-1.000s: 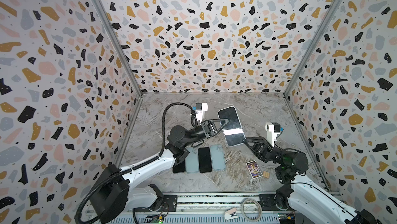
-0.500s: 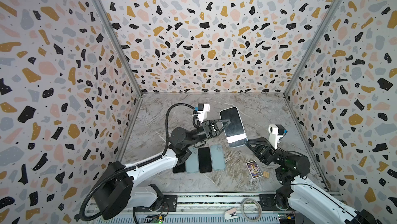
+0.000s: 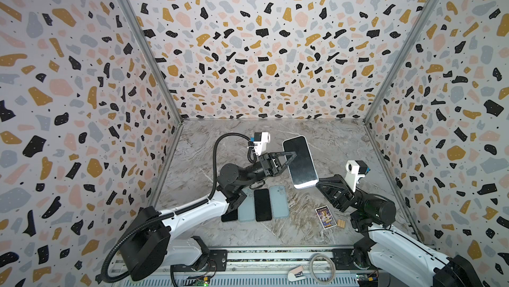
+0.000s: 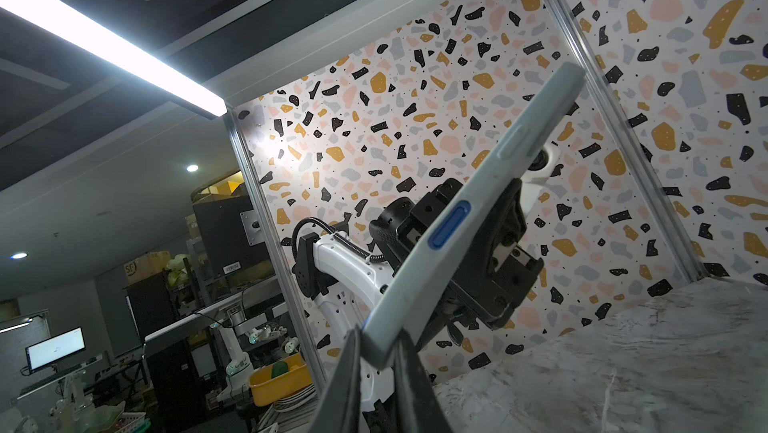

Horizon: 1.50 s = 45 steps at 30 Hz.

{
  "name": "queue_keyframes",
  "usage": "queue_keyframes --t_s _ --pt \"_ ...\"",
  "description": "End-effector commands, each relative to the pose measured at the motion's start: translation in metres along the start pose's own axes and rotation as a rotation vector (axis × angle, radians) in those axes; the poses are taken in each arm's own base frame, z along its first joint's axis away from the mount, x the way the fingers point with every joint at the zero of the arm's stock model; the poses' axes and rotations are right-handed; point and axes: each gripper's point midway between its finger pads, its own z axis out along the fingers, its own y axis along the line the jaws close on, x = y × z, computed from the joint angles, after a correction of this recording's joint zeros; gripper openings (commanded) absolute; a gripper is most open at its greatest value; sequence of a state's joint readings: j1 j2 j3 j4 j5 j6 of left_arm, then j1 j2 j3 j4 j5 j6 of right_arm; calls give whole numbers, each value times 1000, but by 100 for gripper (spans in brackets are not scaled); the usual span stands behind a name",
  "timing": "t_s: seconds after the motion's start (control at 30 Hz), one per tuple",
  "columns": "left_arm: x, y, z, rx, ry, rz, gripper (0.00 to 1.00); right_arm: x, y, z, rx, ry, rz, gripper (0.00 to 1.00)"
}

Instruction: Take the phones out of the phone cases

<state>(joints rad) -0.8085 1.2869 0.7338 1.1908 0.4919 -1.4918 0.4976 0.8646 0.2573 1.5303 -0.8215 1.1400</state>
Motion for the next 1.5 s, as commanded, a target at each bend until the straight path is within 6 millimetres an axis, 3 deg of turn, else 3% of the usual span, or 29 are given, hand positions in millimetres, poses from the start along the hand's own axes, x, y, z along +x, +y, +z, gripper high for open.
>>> queue_keyframes --t_s 0.0,0.1,0.33,0.43,0.57,0.73,1.1,1.47 --pt "-4 -103 2 318 -9 58 0 20 -15 -3 30 82 21 17" --pt "-3 -107 3 319 1 69 0 18 -16 -2 34 83 9 16" --pt "4 -95 8 239 23 108 0 12 -20 5 33 95 21 17" --pt "5 -78 12 145 33 143 0 12 -20 3 50 93 52 27" --pt "3 -55 12 -5 43 214 0 22 -45 -10 233 118 154 47" --pt "-5 -32 5 -133 52 250 0 24 -46 -35 383 90 223 57" --pt "-14 7 5 -204 78 212 0 41 -36 -51 407 87 414 64" --pt "-10 20 7 -200 96 193 0 60 -46 -31 392 145 457 65"
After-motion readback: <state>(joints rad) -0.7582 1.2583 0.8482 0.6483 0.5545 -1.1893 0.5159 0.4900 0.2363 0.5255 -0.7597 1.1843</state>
